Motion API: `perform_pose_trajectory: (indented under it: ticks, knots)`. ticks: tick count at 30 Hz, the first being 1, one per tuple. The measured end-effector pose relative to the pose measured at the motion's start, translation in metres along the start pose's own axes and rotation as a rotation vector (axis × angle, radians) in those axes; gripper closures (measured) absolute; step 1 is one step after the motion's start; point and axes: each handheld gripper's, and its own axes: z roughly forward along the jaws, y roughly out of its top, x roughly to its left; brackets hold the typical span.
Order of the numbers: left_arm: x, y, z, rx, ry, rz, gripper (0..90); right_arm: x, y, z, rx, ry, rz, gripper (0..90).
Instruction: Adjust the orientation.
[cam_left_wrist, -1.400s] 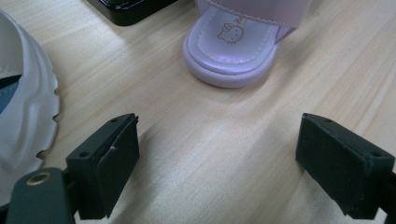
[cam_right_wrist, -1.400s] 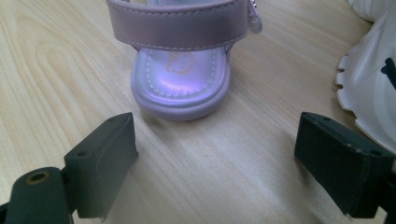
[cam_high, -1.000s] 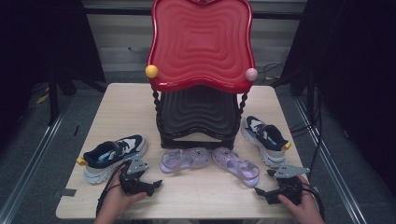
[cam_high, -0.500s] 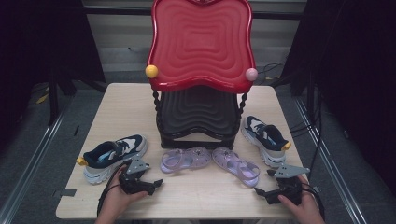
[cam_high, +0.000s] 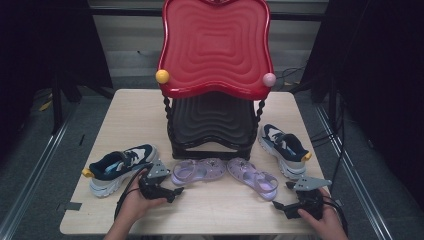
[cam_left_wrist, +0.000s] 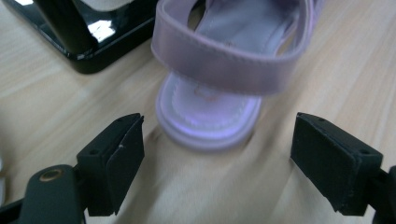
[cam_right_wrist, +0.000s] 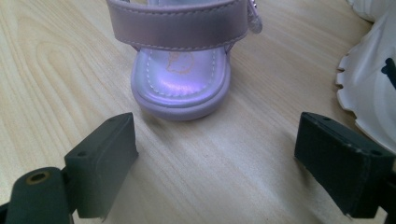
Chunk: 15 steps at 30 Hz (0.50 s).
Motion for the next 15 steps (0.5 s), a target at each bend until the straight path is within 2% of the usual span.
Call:
perform_pose_trajectory:
  ticks: [2, 6, 8, 15]
  knots:
    - [-0.0017, 0.0033, 0.0053, 0.004, -0.014, 0.015, 17.0, 0.0000, 0.0000, 0.0000, 0.000, 0.000, 0.000, 12.1]
    - [-0.0049, 0.0047, 0.0062, 0.010, -0.013, 0.022, 15.2, 0.0000, 0.0000, 0.0000, 0.000, 0.000, 0.000, 12.1]
    - [-0.0048, 0.0038, 0.0049, 0.009, -0.028, 0.015, 15.4, 0.0000, 0.0000, 0.0000, 0.000, 0.000, -0.001, 12.1]
    - [-0.0077, 0.0044, 0.0039, 0.023, -0.027, 0.020, 15.4, 0.0000, 0.0000, 0.0000, 0.000, 0.000, 0.000, 12.1]
